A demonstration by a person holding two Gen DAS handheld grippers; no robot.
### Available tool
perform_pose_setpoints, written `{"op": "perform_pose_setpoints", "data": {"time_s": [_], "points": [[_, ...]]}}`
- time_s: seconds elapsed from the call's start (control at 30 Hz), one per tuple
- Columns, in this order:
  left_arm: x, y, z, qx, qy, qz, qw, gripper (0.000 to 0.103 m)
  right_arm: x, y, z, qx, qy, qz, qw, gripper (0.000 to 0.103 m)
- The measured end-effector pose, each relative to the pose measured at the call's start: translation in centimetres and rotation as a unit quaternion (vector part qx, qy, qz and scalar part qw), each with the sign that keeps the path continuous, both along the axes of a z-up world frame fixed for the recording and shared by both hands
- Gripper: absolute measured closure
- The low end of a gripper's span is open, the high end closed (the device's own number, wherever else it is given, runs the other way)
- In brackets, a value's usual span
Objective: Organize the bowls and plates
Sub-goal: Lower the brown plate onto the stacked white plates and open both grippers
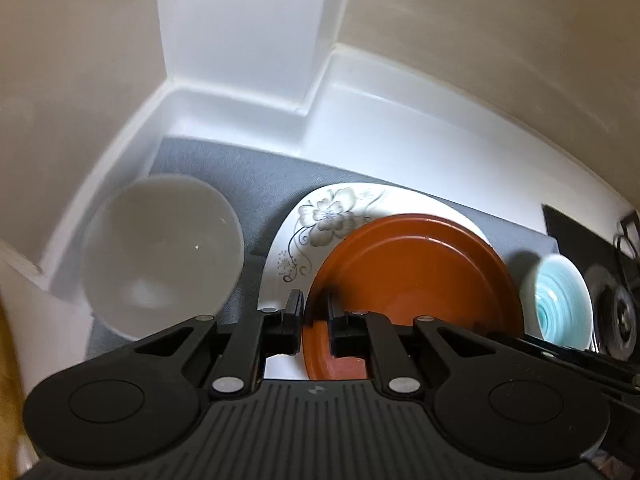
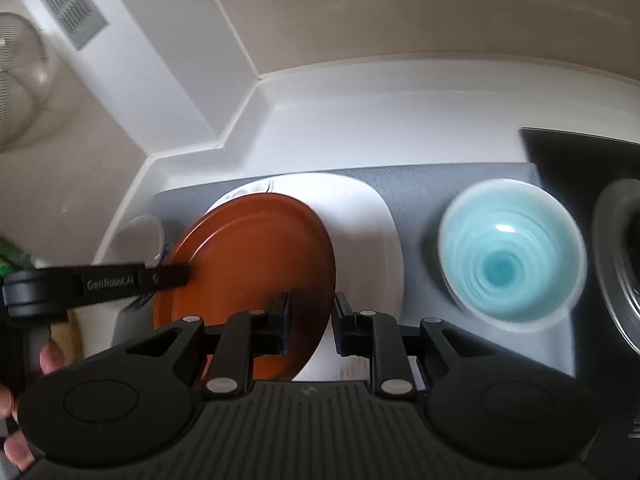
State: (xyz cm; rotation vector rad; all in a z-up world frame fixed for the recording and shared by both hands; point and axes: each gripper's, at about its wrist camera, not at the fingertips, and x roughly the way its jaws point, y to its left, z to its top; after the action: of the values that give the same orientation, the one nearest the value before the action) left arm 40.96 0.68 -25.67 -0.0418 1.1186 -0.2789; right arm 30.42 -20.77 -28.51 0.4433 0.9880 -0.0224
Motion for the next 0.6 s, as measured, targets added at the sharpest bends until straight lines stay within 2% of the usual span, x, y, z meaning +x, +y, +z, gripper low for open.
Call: {"op": "perform_pose_setpoints", "data": {"time_s": [0.2,0.3,0.37,0.47,0.5,0.53,0.6], "points": [[1.8,-0.7,-2.8,-0.003,0.022,0.005,0.9997,0.091,1.7,-0.2,-2.5,-0.008,0.009,-0.009,1.0,0.08],[1.8,-1.5,-3.1,0.004,0.017,-0.005,0.9998,0.091,2.0,-0.5,-3.8,-0.013,0.017,-0.021,1.0,0.08],[1.7,-1.8,-3.2,0.011,0.01,-0.004,0.9999,0.092,1.8,-1.0,-4.3,-0.008,0.015,-0.034,0.999,0.085],[1.1,-1.4,-2.2,-0.003,-0.001,0.01,0.9999,0.091,1.3,-1.2,-4.2,-0.005,0.007,-0.041,0.999,0.078],[0.7,-1.2,-1.5,0.004,-0.012,0.023,0.9997,0.09,1.2,-1.2,-4.1,0.001,0.006,-0.038,0.999,0.069],[0.2,-1.2,-0.7,0.016,-0.028,0.032,0.999,0.086,0.8,-1.3,-3.8,0.006,0.003,-0.037,0.999,0.06],[-1.2,-1.0,1.2,0.035,-0.064,0.035,0.9967,0.062,0.0,-1.3,-3.0,-0.001,-0.009,-0.039,0.999,0.052]]}}
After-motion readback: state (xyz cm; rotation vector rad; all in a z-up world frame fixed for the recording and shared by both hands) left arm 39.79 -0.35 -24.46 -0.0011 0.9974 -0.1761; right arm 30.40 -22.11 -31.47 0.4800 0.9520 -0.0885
